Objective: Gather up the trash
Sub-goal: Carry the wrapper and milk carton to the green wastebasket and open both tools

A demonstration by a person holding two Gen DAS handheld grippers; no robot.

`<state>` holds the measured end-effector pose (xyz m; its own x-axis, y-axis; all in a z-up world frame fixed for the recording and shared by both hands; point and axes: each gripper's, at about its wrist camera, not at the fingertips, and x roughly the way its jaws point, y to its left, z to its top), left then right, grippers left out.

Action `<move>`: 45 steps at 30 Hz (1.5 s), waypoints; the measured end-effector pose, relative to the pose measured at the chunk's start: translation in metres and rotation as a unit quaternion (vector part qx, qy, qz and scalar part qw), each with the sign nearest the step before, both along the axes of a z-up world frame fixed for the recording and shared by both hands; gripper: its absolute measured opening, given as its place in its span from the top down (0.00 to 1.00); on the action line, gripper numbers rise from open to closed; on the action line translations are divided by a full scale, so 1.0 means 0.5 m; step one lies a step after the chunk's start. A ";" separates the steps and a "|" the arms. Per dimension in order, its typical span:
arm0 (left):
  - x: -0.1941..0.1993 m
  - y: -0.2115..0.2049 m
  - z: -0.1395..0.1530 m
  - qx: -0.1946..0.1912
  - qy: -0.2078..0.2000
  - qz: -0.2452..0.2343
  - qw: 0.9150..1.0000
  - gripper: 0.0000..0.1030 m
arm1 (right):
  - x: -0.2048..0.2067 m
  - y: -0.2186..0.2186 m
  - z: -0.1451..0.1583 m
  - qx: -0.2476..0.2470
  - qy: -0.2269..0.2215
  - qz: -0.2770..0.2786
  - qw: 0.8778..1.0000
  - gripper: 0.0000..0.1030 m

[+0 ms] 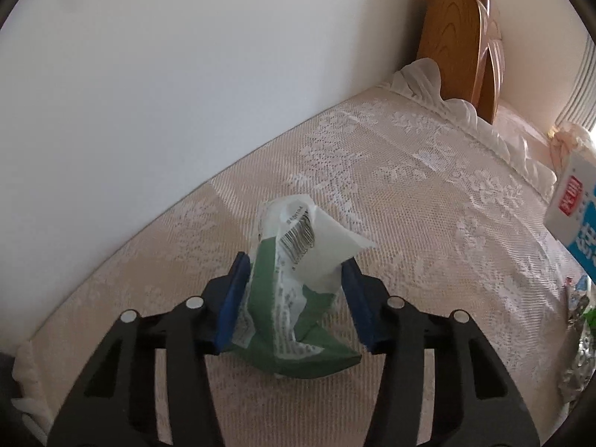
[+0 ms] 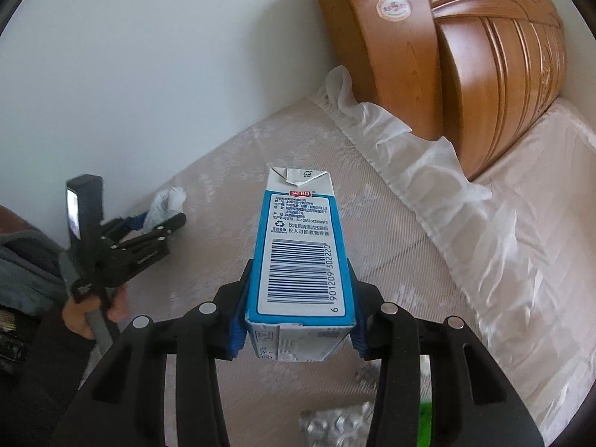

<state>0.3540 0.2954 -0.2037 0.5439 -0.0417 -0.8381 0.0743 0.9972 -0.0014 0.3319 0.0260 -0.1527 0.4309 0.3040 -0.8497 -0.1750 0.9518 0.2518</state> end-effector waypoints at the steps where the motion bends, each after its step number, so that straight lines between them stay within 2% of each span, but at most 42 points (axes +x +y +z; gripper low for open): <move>1: -0.007 -0.002 0.005 0.000 -0.001 0.004 1.000 0.53 | -0.013 -0.002 0.010 0.004 -0.004 -0.001 1.000 0.58; 5: -0.059 -0.021 0.051 -0.013 -0.013 0.013 1.000 0.53 | -0.065 -0.015 0.039 0.016 -0.015 -0.006 1.000 0.58; 8: -0.133 -0.056 0.106 -0.017 -0.034 0.017 0.999 0.53 | -0.121 -0.031 0.062 0.021 -0.023 -0.012 0.999 0.58; 13: -0.245 -0.105 0.172 -0.042 -0.044 0.034 0.998 0.53 | -0.226 -0.073 0.083 0.023 -0.032 -0.020 0.999 0.58; 21: -0.438 -0.170 0.220 -0.061 -0.027 0.040 0.997 0.53 | -0.412 -0.139 0.090 0.063 -0.025 -0.036 0.997 0.58; 24: -0.497 -0.199 0.228 -0.050 -0.023 0.031 0.998 0.53 | -0.479 -0.157 0.079 0.077 -0.017 -0.037 0.996 0.58; 33: -0.599 -0.291 0.233 -0.055 -0.020 -0.003 0.998 0.53 | -0.574 -0.193 0.062 0.090 -0.011 -0.032 0.995 0.58; 45: -0.644 -0.429 0.263 -0.058 -0.031 -0.069 0.995 0.52 | -0.658 -0.307 0.075 0.082 -0.030 -0.074 0.993 0.58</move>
<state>0.0319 0.0807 -0.0722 0.5760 -0.2146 -0.7888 0.2143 0.9708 -0.1076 0.0030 -0.1277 -0.1152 0.5300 0.3663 -0.7648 -0.0564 0.9151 0.3992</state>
